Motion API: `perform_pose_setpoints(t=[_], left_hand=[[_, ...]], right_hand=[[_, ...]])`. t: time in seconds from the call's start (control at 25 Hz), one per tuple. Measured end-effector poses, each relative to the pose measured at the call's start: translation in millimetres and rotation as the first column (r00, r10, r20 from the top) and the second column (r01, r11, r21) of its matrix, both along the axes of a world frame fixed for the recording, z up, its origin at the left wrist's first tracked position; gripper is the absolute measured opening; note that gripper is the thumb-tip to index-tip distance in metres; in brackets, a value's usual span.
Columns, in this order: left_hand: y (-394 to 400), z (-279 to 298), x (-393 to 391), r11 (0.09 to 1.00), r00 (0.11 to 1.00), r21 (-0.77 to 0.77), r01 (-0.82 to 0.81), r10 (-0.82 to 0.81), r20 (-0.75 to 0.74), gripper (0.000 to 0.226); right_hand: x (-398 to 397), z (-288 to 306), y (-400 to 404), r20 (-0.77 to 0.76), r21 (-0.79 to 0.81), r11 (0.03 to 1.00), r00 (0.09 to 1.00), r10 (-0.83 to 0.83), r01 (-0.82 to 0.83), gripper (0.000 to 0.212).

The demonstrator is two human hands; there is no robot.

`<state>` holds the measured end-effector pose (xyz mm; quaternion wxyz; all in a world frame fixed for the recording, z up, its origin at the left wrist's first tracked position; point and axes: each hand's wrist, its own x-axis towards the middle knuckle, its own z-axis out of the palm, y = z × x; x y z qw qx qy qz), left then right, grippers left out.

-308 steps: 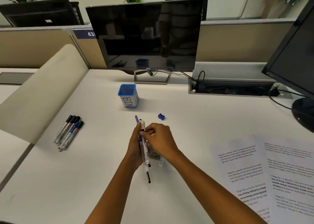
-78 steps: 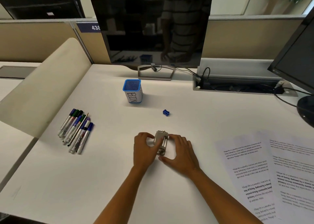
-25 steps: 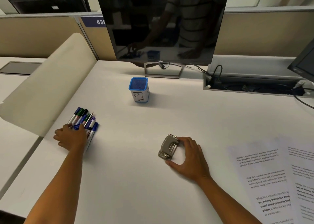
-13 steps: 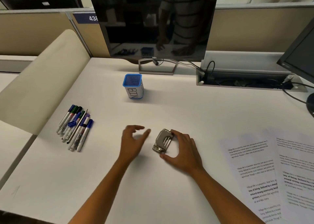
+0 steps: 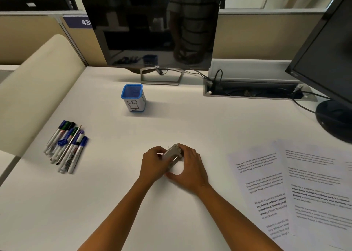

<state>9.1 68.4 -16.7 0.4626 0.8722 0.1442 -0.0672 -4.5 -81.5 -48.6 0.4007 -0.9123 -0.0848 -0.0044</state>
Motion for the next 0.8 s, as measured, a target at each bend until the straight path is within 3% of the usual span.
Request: perform_pose_setpoints(t=[0.12,0.32,0.44,0.56,0.8], left_hand=[[-20,10,9,0.996,0.998,0.074,0.042,-0.045,0.034,0.011],[-66,26,42,0.981,0.985,0.121,0.15,-0.159,0.067,0.014],[-91,32,68,0.98,0.969,-0.018,0.2,-0.195,0.152,0.017],[-117,19,90,0.971,0.968,-0.148,0.188,-0.158,0.194,0.04],[-140,-47,130,0.908,0.919,0.207,0.365,-0.387,0.077,0.063]], right_hand=[[2,-2,0,-0.085,0.176,0.982,0.995,-0.061,0.075,0.104],[28,5,-27,-0.014,0.247,0.941,0.972,-0.236,0.232,0.086],[48,15,-62,0.031,0.195,0.928,0.944,-0.33,0.318,0.09],[73,21,-103,0.029,0.177,0.866,0.877,-0.479,0.468,0.089],[137,12,-164,-0.03,0.116,0.702,0.709,-0.705,0.703,0.089]])
